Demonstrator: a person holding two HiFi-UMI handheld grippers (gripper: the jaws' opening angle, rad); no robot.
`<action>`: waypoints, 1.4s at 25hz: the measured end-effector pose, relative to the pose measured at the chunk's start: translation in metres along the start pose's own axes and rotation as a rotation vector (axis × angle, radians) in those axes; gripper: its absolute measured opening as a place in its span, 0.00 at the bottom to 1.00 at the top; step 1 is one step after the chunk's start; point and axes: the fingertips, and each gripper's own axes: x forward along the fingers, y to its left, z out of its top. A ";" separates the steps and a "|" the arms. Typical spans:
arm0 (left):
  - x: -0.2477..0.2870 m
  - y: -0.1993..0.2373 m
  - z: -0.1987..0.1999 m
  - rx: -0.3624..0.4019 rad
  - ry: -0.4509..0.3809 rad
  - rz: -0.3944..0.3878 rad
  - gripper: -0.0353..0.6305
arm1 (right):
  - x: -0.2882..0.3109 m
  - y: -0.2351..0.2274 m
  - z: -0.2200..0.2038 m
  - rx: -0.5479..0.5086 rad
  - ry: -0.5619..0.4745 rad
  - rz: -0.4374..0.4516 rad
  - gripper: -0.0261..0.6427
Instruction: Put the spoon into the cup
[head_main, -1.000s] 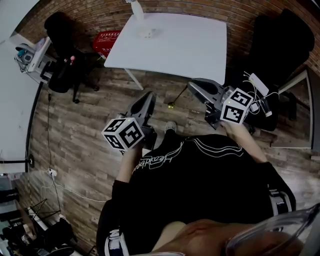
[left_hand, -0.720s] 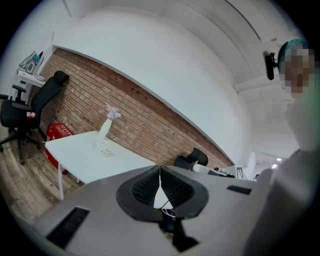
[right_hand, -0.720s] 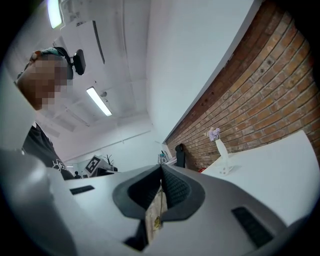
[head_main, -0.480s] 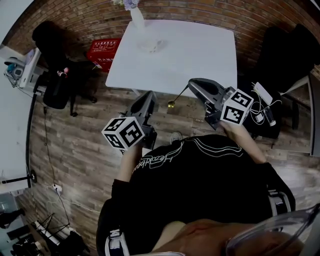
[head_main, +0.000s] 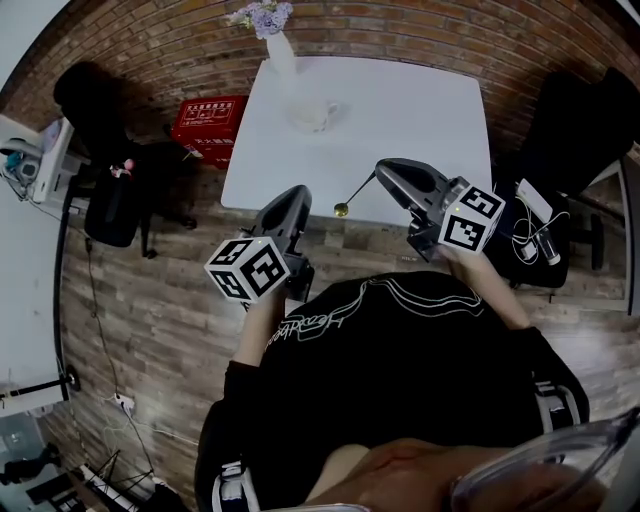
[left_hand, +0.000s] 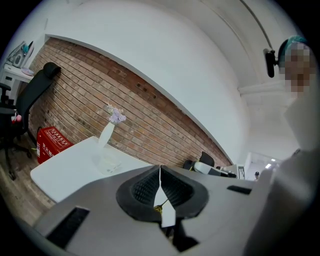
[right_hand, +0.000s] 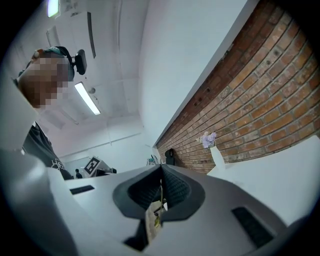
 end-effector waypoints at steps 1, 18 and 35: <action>0.002 0.004 0.001 -0.002 0.004 0.000 0.06 | 0.003 -0.003 -0.001 0.003 0.002 -0.005 0.04; 0.061 0.078 0.024 -0.049 0.050 0.053 0.06 | 0.063 -0.087 -0.003 0.081 0.025 -0.028 0.04; 0.141 0.151 0.044 -0.108 0.118 0.067 0.06 | 0.133 -0.181 0.010 0.104 0.059 -0.061 0.04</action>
